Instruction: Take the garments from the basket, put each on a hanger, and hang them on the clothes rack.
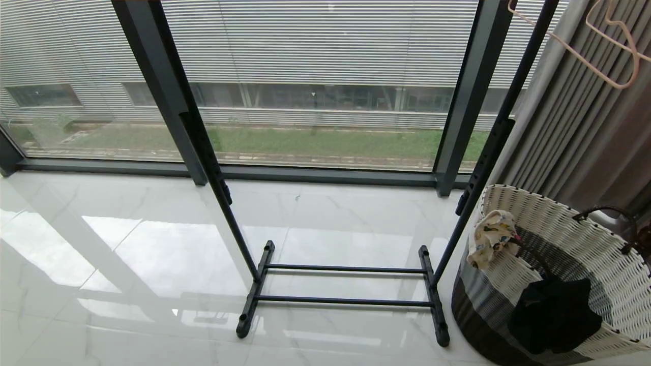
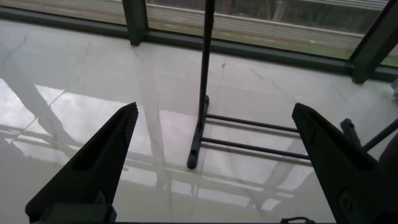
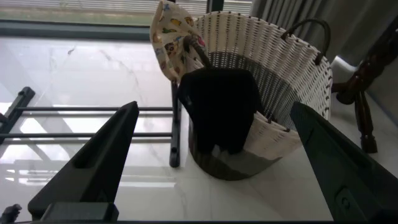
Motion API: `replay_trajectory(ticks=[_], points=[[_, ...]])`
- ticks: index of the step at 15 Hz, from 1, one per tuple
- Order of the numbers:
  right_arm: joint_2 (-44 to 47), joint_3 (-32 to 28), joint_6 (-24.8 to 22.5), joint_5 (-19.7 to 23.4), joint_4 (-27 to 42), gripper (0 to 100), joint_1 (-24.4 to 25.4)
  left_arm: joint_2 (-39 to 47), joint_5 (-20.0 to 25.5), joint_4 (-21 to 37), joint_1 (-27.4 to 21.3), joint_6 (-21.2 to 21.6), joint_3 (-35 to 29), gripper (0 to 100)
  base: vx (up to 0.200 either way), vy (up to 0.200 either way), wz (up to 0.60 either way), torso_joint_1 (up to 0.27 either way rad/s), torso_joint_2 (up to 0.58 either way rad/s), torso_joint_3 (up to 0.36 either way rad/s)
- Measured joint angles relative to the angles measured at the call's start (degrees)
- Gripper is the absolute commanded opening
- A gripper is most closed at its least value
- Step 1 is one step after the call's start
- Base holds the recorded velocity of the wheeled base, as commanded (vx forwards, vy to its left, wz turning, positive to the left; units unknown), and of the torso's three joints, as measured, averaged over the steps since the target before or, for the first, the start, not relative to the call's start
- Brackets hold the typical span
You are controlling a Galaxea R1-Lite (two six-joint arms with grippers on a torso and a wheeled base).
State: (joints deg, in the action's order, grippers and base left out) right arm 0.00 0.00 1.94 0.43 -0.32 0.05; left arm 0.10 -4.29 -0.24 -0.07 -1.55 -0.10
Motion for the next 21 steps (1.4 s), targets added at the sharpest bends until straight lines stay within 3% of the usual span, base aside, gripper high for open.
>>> replay_trajectory(ticks=[7, 14, 21], points=[[-0.02, 0.00, -0.02, 0.00, -0.01, 100, -0.02, 0.01, 0.00, 0.02, -0.02, -0.20, 0.00, 100, 0.000, -0.029, 0.00, 0.000, 0.00, 0.000], [-0.02, 0.00, -0.13, 0.04, -0.01, 100, 0.05, 0.00, 0.00, 0.02, 0.02, -0.20, 0.00, 100, 0.200, 0.000, 0.00, 0.000, 0.00, 0.002], [-0.02, 0.00, 2.71, 0.04, -0.01, 100, 0.00, 0.00, 0.00, 0.00, 0.00, -0.01, 0.00, 100, 0.000, 0.000, 0.00, 0.000, 0.00, 0.000]])
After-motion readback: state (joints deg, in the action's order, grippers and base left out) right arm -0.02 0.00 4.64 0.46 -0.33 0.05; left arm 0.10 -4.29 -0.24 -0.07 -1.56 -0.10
